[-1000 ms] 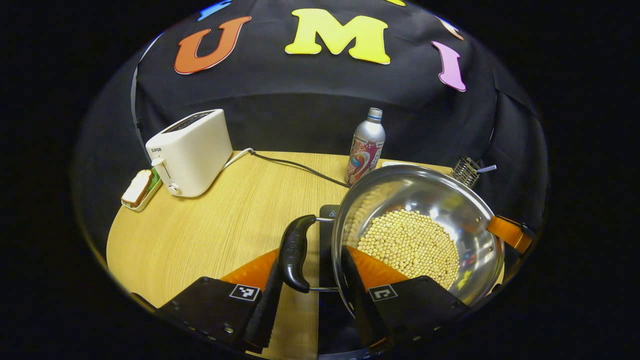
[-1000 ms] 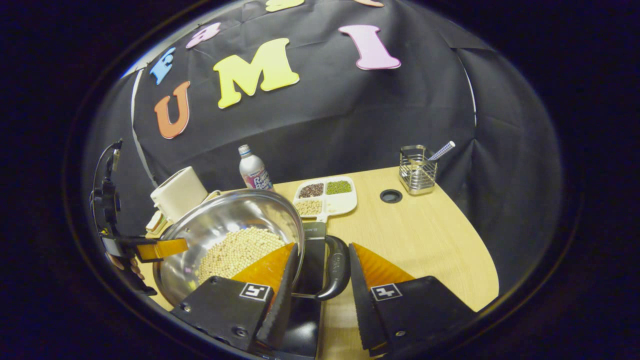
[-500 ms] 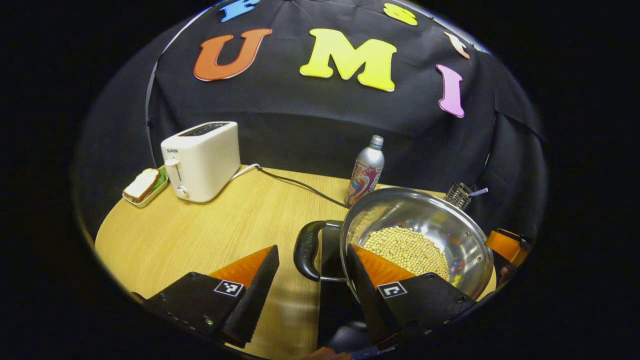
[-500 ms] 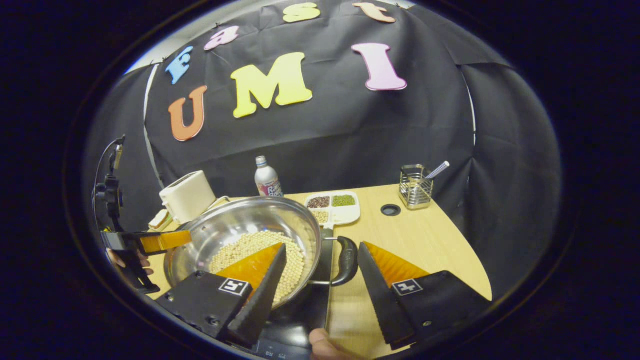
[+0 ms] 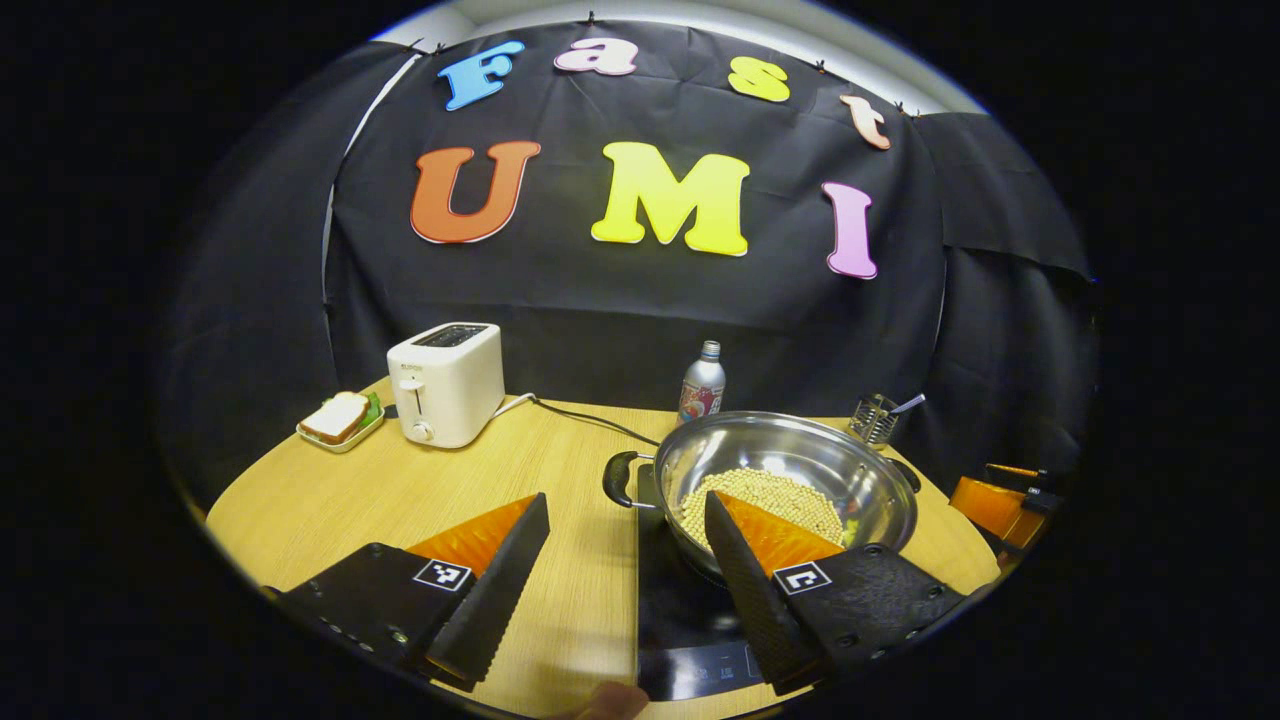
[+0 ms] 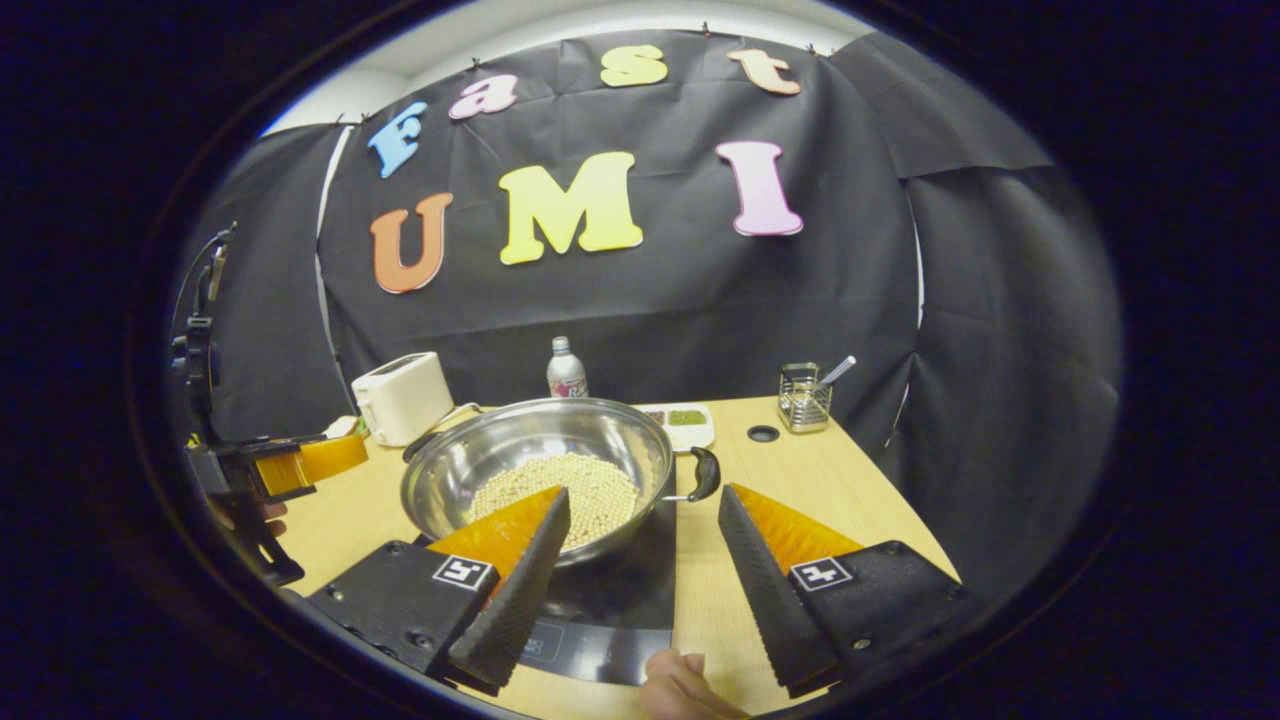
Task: First push the handle of the pot to place it horizontally, then grasp the pot with both hands and set it on the induction cooktop.
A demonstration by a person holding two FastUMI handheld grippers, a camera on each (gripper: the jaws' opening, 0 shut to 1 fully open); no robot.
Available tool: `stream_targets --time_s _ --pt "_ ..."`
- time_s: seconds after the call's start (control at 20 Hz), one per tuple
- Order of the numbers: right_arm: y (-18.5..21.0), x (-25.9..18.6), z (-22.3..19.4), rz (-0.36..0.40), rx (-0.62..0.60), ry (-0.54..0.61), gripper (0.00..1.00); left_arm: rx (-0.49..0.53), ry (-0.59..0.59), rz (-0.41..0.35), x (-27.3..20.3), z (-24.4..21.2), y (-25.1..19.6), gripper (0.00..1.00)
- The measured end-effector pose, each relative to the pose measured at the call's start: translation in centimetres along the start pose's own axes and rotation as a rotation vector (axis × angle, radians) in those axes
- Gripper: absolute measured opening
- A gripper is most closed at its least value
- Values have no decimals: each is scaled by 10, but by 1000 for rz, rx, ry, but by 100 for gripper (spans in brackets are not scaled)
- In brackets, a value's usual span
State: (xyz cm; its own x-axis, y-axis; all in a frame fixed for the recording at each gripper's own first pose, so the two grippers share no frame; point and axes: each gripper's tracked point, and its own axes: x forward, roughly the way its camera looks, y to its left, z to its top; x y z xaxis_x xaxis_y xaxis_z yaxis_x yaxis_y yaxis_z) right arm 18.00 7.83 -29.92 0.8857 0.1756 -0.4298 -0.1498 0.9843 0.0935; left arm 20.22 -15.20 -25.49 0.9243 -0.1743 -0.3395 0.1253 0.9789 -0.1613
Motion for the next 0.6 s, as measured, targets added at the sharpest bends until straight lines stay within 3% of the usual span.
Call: stream_targets --time_s 0.25,0.6 --pt "-6 -49 7 -30 43 -68 93 23 -47 -6 -62 2 -10 94" --pt "-8 -132 22 -50 46 -134 100 46 -119 2 -150 28 -8 93"
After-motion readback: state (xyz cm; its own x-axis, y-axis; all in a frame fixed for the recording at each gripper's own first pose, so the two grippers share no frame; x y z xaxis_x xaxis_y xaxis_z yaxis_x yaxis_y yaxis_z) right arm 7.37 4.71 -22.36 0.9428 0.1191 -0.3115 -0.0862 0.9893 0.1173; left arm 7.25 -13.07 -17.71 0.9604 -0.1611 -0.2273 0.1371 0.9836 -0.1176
